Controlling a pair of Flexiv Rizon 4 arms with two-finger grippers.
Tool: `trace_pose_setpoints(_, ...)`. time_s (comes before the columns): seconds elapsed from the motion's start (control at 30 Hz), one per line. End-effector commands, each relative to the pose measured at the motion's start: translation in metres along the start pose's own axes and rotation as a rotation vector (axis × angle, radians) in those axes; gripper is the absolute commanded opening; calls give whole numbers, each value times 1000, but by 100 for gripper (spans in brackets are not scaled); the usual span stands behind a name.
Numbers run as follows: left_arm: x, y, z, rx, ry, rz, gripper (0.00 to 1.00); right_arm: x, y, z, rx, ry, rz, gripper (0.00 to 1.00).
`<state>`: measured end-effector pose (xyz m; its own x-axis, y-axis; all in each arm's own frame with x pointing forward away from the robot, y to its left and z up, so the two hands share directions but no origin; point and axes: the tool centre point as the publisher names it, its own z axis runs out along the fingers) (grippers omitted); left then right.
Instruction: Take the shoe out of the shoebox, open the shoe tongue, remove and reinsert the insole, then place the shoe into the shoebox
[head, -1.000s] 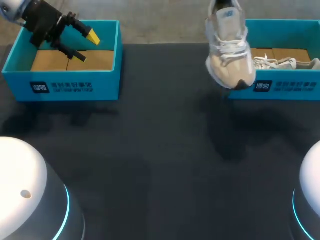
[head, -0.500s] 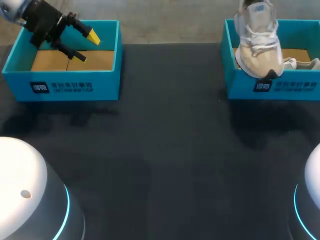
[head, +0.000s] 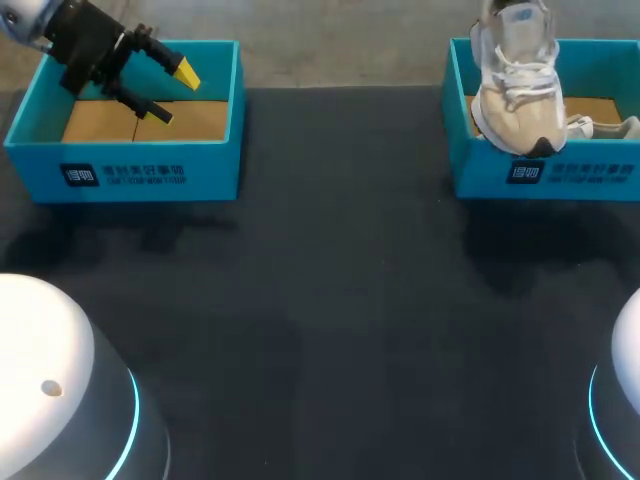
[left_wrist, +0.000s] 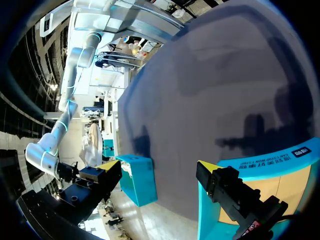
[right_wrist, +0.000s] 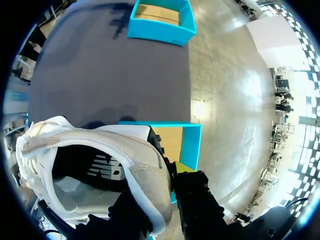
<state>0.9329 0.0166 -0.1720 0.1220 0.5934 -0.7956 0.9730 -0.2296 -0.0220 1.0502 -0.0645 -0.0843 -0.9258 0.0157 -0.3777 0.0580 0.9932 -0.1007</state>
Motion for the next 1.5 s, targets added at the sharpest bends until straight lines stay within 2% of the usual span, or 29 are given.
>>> trace_pose_setpoints(0.03,0,0,-1,2,2,1,100,0,-1,-1,-2,-1,0,0)
trace_pose_setpoints(0.17,0,0,-1,2,2,1,100,0,-1,-1,-2,-1,0,0)
trace_pose_setpoints(0.4,0,0,-1,2,2,1,100,-34,-40,20,19,-3,19,0)
trace_pose_setpoints(0.5,0,0,-1,2,2,1,100,-45,-55,29,35,-22,24,0)
trace_pose_setpoints(0.57,0,0,-1,2,2,1,100,-47,-59,31,35,-32,23,0)
trace_pose_setpoints(0.63,0,0,-1,2,2,1,100,-57,-75,39,47,-58,10,0)
trace_pose_setpoints(0.87,0,0,-1,2,2,1,100,-79,-113,62,79,-27,10,0)
trace_pose_setpoints(0.97,0,0,-1,2,2,1,100,-83,-121,68,97,-21,24,0)
trace_pose_setpoints(1.0,0,0,-1,2,2,1,100,-89,-137,77,123,-6,54,0)
trace_pose_setpoints(1.2,0,0,-1,2,2,1,100,-99,-167,92,150,18,138,0)
trace_pose_setpoints(1.5,0,0,-1,2,2,1,100,-109,-194,110,169,33,228,0)
